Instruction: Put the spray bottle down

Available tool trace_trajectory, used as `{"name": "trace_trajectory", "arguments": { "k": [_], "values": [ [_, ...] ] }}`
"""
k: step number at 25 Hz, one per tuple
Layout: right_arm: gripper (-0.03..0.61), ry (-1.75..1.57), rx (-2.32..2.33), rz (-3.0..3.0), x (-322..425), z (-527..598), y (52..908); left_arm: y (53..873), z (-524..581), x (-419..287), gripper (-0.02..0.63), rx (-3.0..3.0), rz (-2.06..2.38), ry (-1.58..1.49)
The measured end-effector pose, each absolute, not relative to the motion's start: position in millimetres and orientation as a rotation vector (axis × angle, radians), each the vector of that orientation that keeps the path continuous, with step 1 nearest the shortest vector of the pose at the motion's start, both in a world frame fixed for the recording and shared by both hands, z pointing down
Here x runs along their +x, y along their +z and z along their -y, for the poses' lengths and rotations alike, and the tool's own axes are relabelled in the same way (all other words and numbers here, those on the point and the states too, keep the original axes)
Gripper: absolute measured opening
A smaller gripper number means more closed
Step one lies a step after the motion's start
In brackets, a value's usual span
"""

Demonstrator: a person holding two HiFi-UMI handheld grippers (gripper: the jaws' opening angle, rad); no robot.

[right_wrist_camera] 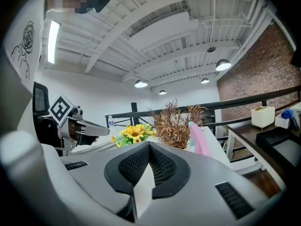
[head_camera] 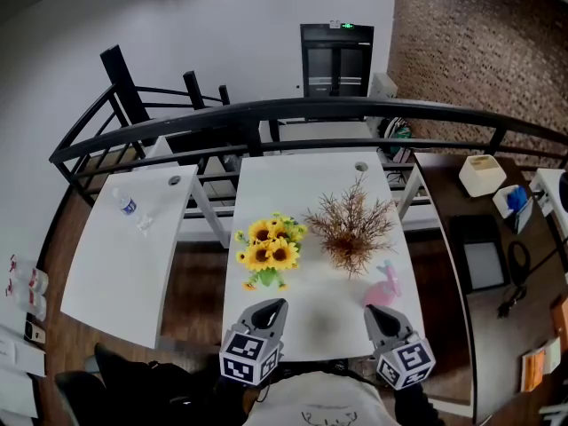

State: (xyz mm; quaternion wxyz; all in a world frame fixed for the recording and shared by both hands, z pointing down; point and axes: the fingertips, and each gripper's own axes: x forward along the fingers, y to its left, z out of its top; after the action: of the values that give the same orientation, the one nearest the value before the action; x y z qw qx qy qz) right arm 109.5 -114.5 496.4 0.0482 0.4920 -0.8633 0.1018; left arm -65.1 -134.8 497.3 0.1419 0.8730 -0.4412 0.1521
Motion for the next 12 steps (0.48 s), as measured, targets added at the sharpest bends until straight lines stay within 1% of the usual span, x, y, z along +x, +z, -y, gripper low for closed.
{"name": "trace_trajectory", "arguments": {
  "k": [6, 12],
  "values": [
    [0.008, 0.314, 1.398, 2.667, 87, 116, 501, 498, 133, -62, 0.005, 2.526, 1.264, 0.440],
    [0.008, 0.307, 1.370, 2.683, 80, 119, 497, 497, 132, -64, 0.005, 2.521, 1.270, 0.437]
  ]
}}
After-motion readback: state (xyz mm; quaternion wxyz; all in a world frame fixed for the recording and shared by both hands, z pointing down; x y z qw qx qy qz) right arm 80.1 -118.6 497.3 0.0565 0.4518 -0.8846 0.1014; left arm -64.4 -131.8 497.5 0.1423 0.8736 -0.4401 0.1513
